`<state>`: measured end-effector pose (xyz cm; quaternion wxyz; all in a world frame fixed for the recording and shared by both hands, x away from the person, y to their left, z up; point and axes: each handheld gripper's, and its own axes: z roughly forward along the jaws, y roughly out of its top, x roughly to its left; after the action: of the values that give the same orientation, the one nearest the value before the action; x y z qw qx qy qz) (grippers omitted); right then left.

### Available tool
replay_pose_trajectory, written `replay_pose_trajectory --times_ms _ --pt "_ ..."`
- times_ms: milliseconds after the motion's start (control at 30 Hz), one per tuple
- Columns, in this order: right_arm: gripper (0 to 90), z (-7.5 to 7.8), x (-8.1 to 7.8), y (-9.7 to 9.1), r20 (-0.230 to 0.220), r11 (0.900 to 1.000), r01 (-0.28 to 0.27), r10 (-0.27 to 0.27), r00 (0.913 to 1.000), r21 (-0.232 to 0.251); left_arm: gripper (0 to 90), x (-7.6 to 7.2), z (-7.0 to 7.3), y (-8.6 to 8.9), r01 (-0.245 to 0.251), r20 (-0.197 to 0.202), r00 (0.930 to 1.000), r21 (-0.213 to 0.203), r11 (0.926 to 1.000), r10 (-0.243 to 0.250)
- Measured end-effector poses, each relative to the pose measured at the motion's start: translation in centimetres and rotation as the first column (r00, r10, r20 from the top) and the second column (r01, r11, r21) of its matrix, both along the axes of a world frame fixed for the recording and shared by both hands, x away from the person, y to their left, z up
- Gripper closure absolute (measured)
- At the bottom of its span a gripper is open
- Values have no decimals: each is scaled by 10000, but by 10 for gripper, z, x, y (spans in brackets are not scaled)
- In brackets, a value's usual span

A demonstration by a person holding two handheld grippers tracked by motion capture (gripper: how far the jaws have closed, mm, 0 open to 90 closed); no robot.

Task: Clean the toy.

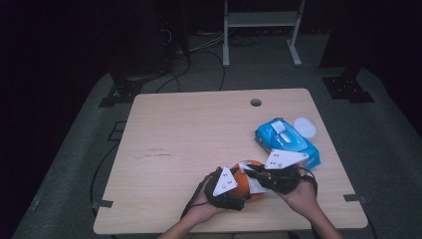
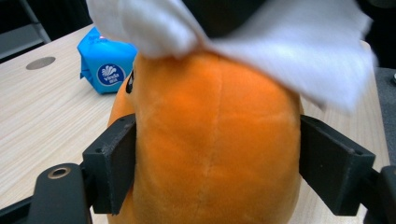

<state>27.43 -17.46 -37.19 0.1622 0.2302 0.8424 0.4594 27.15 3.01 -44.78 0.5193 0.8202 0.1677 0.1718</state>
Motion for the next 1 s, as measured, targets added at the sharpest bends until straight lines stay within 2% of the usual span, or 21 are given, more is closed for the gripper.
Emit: replay_pose_trajectory --times_ms 100,200,333,467,567,667,700,767,867,1000 --pt "803 -2 7 -14 -180 9991 364 -360 9992 222 193 0 -1 1 178 42 9998 -82 9998 -178" --pt "802 -4 13 -23 -763 9973 407 -360 9964 609 193 -2 -1 -3 304 226 9993 97 9995 -306" --pt "802 -4 11 -19 -650 9985 351 -322 9974 431 187 -5 -3 -5 346 430 9984 337 9988 -360" --pt "802 -4 15 -19 -704 9971 534 -495 9963 545 188 -9 -3 -7 516 788 9953 613 9968 -564" --pt "803 -6 19 -26 -903 9961 663 -609 9940 576 178 -7 -2 -5 611 687 9956 504 9969 -644" --pt "803 -9 22 -31 -1398 9962 561 -463 9891 669 126 -1 1 -1 573 157 9982 -106 9983 -571" --pt "803 -10 22 -32 -1401 9964 489 -388 9894 690 108 0 0 -1 573 63 9983 -139 9983 -572" --pt "803 -9 22 -29 -1517 9976 265 -164 9883 647 100 -1 -2 -1 651 64 9979 -92 9978 -650" --pt "803 -9 23 -26 -1775 9988 -24 110 9841 486 123 -4 -3 -3 802 198 9965 233 9965 -807" --pt "802 -10 25 -33 -1755 9982 149 -45 9845 582 161 -3 -3 -2 977 309 9947 251 9949 -984"
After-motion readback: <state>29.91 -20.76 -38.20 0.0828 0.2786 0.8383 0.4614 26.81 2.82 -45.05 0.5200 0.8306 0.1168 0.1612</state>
